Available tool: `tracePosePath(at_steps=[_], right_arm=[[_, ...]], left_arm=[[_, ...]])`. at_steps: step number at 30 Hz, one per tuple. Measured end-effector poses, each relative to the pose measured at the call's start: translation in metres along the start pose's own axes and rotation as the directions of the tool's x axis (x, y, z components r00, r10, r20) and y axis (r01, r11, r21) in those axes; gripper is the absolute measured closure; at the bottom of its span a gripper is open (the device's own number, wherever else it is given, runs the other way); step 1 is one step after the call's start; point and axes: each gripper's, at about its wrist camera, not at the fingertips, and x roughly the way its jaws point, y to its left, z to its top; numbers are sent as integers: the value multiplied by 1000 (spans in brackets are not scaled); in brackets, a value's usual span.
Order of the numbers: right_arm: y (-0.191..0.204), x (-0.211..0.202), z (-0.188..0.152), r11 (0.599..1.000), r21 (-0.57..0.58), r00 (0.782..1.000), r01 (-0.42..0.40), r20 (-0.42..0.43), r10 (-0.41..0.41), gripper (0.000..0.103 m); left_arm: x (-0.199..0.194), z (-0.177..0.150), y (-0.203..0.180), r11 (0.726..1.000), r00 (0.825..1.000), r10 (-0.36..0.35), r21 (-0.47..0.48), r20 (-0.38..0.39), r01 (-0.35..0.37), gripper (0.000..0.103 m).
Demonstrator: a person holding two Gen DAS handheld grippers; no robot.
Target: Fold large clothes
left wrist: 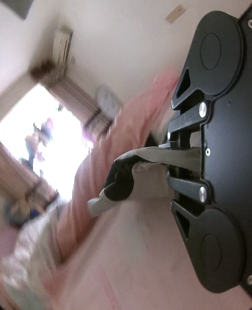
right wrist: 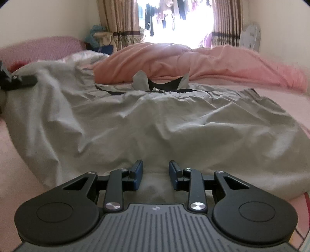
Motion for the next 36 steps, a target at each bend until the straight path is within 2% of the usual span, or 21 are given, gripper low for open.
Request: tracePosePath(at_steps=[3,6,10,12,15,17,19,21,22,23,24,25,26,28,30,32,34,36], right_arm=[[-30,-15,8,997,59,999,41,21,-42,66],[-75,-25,10,986,115,992,117,26,-121,66],[-138,-38,4,958,208,980,196,1,-201,66],[-160,-43,-2,947,225,972,229,-11,-233,66],[-184,-50,-12,927,263,963,266,-23,-270,66],[-196,-56,-18,917,288,960,275,-30,-278,66],[-203,-60,-22,915,292,959,277,-33,-280,65],[-206,-63,-23,917,284,959,280,-39,-280,65],[-207,-64,-24,919,284,961,273,-37,-275,64],[-207,-66,-24,918,295,963,264,-32,-267,63],[-208,-67,-23,915,320,968,246,-26,-251,63],[-212,-68,-21,912,347,974,219,-19,-226,63],[-213,-72,-20,908,381,982,175,-1,-189,62],[-214,-78,-20,898,430,992,95,35,-122,58],[-210,-82,-18,893,450,996,26,66,-62,52],[-207,-82,-17,883,468,997,-47,81,11,44],[-208,-77,-18,858,504,995,-96,80,64,43],[-210,-66,-19,832,542,993,-115,63,97,42]], left_arm=[[20,0,-41,994,994,-101,43,-37,103,99],[47,-12,-84,976,975,-200,65,-93,206,99],[90,-46,-142,938,932,-315,94,-179,335,99],[118,-73,-165,926,911,-328,106,-248,362,99],[168,-122,-178,938,879,-297,55,-373,341,99],[203,-158,-174,959,859,-235,36,-456,281,99],[226,-184,-165,975,853,-152,67,-499,213,97],[228,-187,-157,975,856,-167,44,-489,216,93],[227,-182,-157,974,847,-186,21,-498,226,81],[226,-179,-160,971,832,-208,-6,-515,239,55],[222,-171,-163,965,808,-240,-40,-538,260,44],[212,-161,-164,963,810,-248,-40,-531,268,40],[195,-148,-171,961,834,-236,8,-498,277,39],[167,-129,-180,948,864,-229,98,-448,301,37],[132,-110,-180,939,901,-201,187,-385,290,35],[101,-100,-170,932,931,-137,274,-338,236,34],[68,-99,-149,921,962,-34,366,-271,136,34],[50,-101,-124,909,971,55,413,-232,48,34]])
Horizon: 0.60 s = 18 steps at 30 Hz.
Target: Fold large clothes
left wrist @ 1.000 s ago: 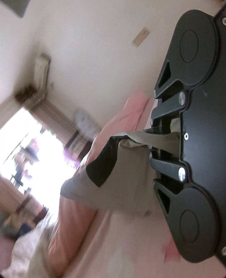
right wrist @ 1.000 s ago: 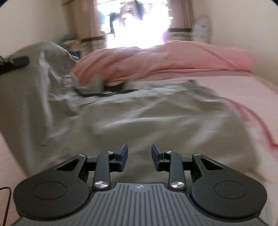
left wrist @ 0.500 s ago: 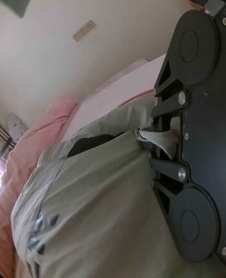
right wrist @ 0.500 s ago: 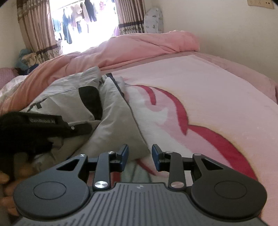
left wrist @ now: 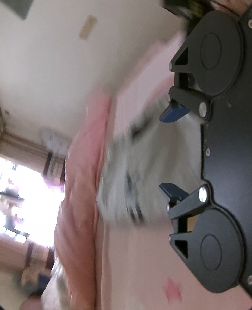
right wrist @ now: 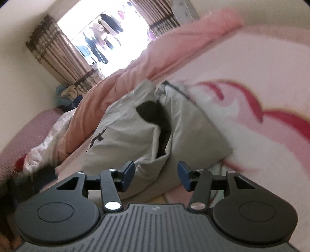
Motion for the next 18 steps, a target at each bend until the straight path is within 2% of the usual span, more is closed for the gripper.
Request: tracePosePath(at_steps=[2,5,7,10,11,12,13,15,16,17,18], right_arm=[[-3,12,-1,999,32,1000,2,-26,-1,42],[0,26,0,998,59,1000,6,-22,-5,41],[4,31,3,997,72,1000,7,-15,-6,40],[11,41,6,997,75,998,10,-55,-6,39],[13,45,6,997,77,998,8,-61,-3,44],[16,48,6,998,68,998,9,-66,-4,55],[20,52,6,999,46,998,21,-66,-18,77],[26,51,8,999,5,998,34,-56,-34,86],[28,47,11,1000,-3,999,26,-38,-27,89],[30,39,17,1000,-7,1000,18,-4,-18,93],[31,31,23,1000,-3,999,12,30,-12,94]], left_arm=[[-5,-18,21,999,998,40,-7,-46,-40,34],[5,-40,33,997,993,68,-28,-102,-71,35],[14,-46,34,996,989,78,-28,-123,-82,35],[23,-48,27,995,986,90,-20,-139,-94,35],[47,-43,27,994,984,103,-22,-142,-107,35],[51,-43,26,992,982,120,-24,-147,-125,37],[53,-42,27,990,981,128,-36,-143,-135,38],[55,-41,30,990,983,115,-59,-142,-124,46],[53,-39,31,992,985,90,-74,-144,-101,61],[61,-40,23,994,987,72,-76,-146,-84,65],[57,-37,18,993,985,92,-58,-144,-101,65]])
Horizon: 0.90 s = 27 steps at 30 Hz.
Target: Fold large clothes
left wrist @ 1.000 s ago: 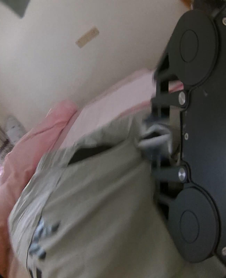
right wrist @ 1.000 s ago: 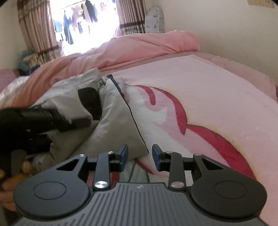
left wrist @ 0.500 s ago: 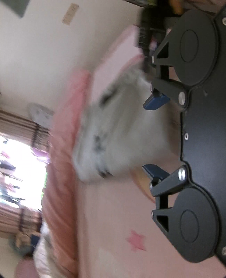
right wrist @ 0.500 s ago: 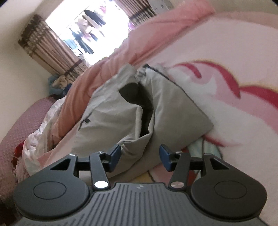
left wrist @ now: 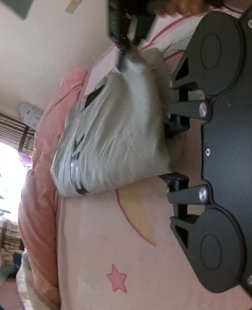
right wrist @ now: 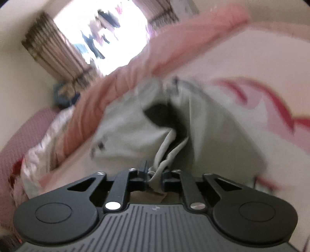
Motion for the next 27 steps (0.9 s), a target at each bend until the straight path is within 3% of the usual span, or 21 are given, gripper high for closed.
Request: tracePosePath(at_steps=[3,6,12,14,24,27], right_arm=[[-1,-34,26,998,-5,993,-56,108,56,96],[-15,-49,42,1000,-9,988,-12,151,13,97],[-86,-18,10,993,91,994,80,67,-86,97],[-99,-7,-4,990,118,996,74,49,-80,97],[-90,-4,-7,994,53,994,97,39,-99,94],[-81,-8,3,995,-15,994,101,30,-101,79]], left_arm=[[-8,4,-13,1000,1000,11,10,2,-11,73],[-13,7,-27,999,1000,12,41,-5,-12,77],[8,-2,-45,984,997,78,163,-27,-72,71],[15,-4,-42,982,995,91,169,-32,-85,60],[-1,-7,-32,989,996,86,124,-31,-82,56],[-28,-6,-38,982,996,80,174,-36,-72,58]])
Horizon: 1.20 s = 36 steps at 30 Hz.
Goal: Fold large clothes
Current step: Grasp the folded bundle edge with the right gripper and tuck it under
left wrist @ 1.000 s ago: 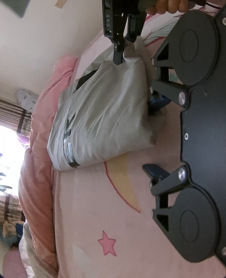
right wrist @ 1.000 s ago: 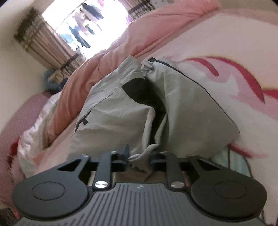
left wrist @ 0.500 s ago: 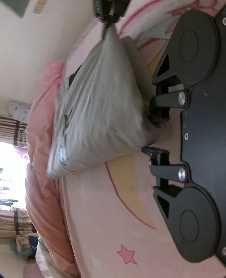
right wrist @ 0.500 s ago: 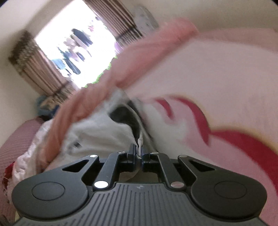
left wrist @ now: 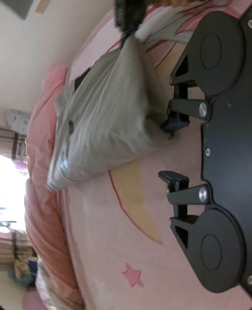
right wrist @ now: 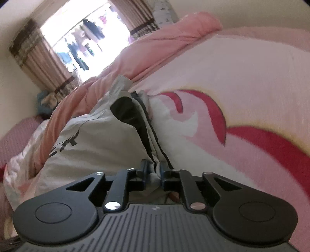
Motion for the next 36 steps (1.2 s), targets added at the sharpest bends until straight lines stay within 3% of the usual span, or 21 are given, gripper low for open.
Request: tracePosePath(at_steps=[4,7,11,14,17,20,21,22,23,28,33,36], right_arm=[[9,-14,26,996,-66,998,-54,30,56,67],[28,-8,59,989,-129,994,-73,71,83,54],[51,37,108,979,-175,991,-106,56,118,47],[54,80,135,981,-135,990,-142,-34,139,44],[54,115,146,984,-103,987,-146,-79,138,44],[55,132,139,984,-120,987,-129,-107,116,44],[56,135,137,983,-126,986,-135,-117,120,47],[55,139,137,980,-131,982,-149,-135,131,80],[56,140,136,979,-137,981,-153,-143,133,99],[63,108,143,973,-195,992,-126,-22,124,102],[34,145,127,989,-142,995,-45,-96,32,102],[22,149,119,994,-93,995,-49,-94,40,101]], left_arm=[[-40,16,11,999,998,24,35,65,-26,51],[-40,49,24,999,991,-32,-5,130,33,49],[5,94,37,995,986,-70,-57,150,79,49],[47,120,54,987,991,-56,-144,120,73,50],[78,133,65,969,991,-107,-214,83,123,50],[100,134,59,967,988,-140,-207,60,150,50],[102,132,56,966,987,-152,-203,60,161,49],[105,134,51,970,988,-142,-191,65,152,46],[106,136,45,976,990,-126,-169,66,136,46],[107,147,40,978,986,-141,-145,84,152,46],[127,142,34,991,993,-89,-97,72,96,39],[133,139,31,994,996,-68,-76,64,73,34]])
